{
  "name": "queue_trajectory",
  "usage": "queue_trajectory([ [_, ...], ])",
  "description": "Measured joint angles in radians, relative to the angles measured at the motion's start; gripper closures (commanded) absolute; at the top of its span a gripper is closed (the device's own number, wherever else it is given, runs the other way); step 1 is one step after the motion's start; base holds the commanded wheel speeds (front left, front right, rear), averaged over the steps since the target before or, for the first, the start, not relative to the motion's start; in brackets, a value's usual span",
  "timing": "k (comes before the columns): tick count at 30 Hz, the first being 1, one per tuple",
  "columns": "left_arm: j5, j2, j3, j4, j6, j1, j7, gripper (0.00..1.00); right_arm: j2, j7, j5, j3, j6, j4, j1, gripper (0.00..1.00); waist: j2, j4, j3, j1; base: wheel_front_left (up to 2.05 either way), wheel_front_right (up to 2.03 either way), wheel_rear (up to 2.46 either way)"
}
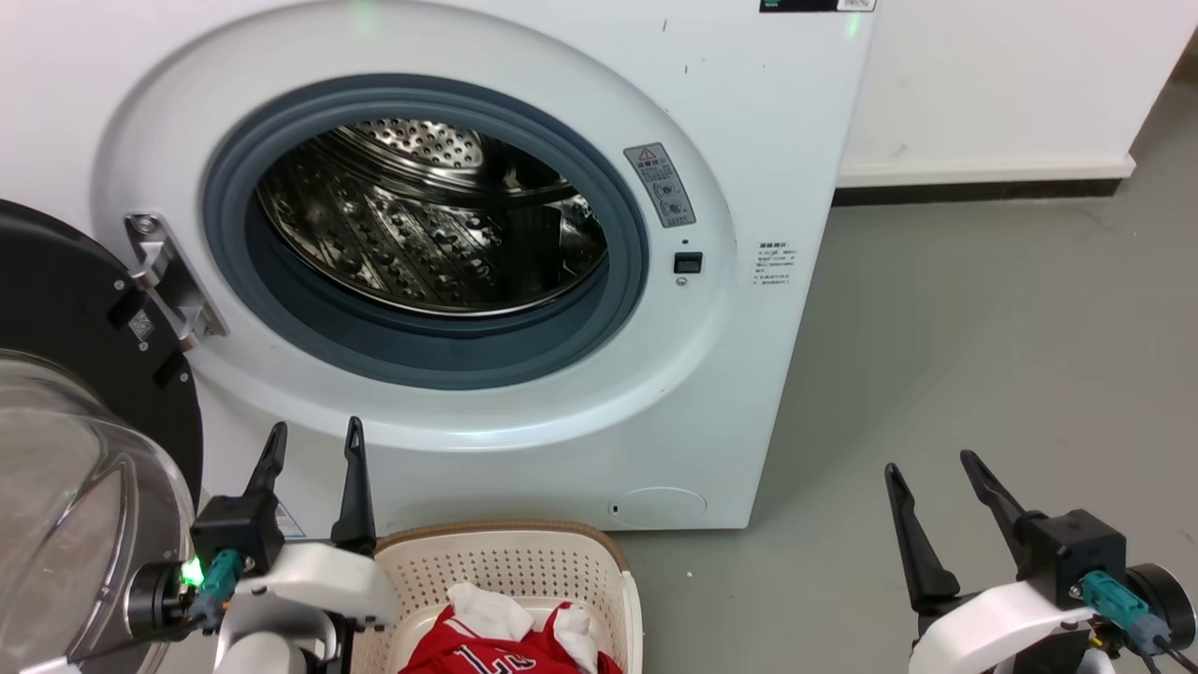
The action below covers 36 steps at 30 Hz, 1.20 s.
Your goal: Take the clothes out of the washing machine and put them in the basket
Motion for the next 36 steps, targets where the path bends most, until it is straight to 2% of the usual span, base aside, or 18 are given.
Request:
queue_trajectory([
  [7,0.035,0.026,-0.017,-0.16,0.032,0.104,0.052,0.0,0.0,0.004,-0.013,-0.002,0.0,-0.008,0.023,0.0,0.0,0.014,-0.029,0.0001,0.0,0.0,0.0],
  [14,0.028,0.018,-0.026,-0.282,0.058,0.213,0.12,0.0,0.0,-0.005,-0.013,0.002,0.0,-0.011,0.035,0.0,0.0,0.008,-0.046,0.0002,0.0,0.0,0.0],
  [20,0.013,0.019,-0.029,-0.297,0.058,0.242,0.155,0.0,0.0,-0.011,-0.013,0.004,0.0,-0.008,0.044,0.0,0.0,0.005,-0.058,0.0002,0.0,0.0,0.0],
  [36,0.008,0.03,-0.043,-0.282,0.059,0.222,0.168,0.0,0.0,-0.016,-0.005,0.006,0.0,-0.005,0.046,0.0,0.0,-0.001,-0.059,0.0003,0.0,0.0,0.0],
])
